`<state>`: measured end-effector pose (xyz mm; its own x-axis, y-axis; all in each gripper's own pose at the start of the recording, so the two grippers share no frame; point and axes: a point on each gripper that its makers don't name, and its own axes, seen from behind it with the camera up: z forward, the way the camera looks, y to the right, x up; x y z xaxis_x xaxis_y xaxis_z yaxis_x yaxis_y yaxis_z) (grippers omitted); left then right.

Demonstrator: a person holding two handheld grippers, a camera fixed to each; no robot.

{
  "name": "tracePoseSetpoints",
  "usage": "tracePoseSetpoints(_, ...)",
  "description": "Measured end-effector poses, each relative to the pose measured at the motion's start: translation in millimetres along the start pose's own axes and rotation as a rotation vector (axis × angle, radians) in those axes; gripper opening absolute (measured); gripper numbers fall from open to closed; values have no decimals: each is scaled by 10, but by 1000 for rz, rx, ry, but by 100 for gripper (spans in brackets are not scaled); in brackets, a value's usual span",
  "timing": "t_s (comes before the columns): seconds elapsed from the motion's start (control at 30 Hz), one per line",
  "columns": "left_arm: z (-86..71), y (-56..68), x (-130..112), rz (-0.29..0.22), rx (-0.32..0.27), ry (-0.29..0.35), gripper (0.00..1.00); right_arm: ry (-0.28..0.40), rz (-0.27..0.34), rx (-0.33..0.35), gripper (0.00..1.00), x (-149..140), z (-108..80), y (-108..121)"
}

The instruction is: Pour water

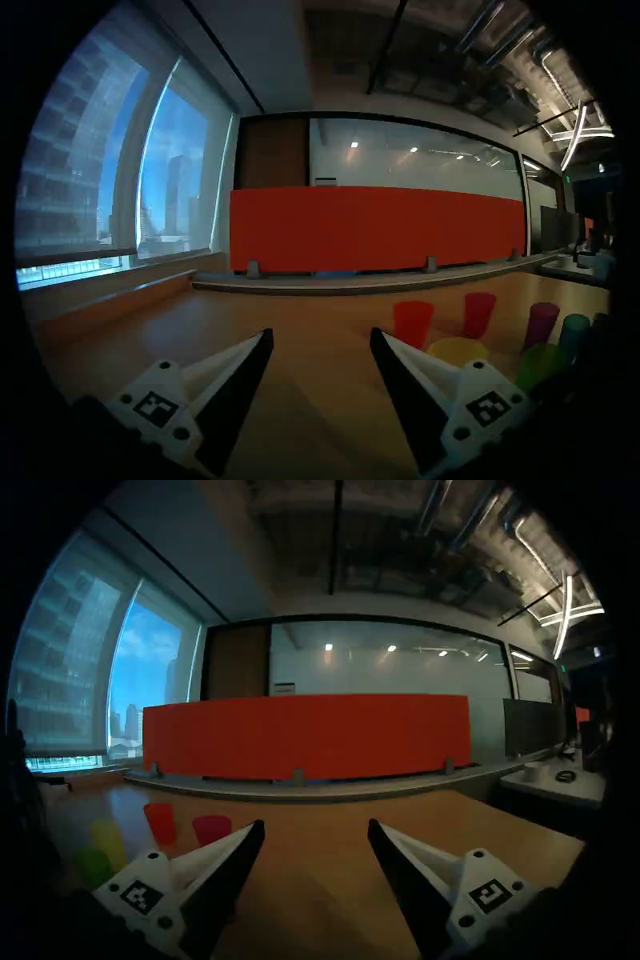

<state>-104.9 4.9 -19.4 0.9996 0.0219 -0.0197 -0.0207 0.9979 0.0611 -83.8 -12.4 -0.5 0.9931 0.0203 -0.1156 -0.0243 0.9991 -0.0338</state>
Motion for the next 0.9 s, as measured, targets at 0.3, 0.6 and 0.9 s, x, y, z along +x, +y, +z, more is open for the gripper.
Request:
tracePoseSetpoints(0.3, 1, -1, 1, 0, 0, 0, 89, -3, 2, -14, 100, -67, 31, 77)
tracePoseSetpoints(0.6, 0, -3, 1, 0, 0, 0, 89, -7, 18, -14, 100, -97, 50, 85)
tracePoseSetpoints(0.9, -3, -2, -1, 0, 0, 0, 89, -10, 17, -20, 100, -145, 40, 110)
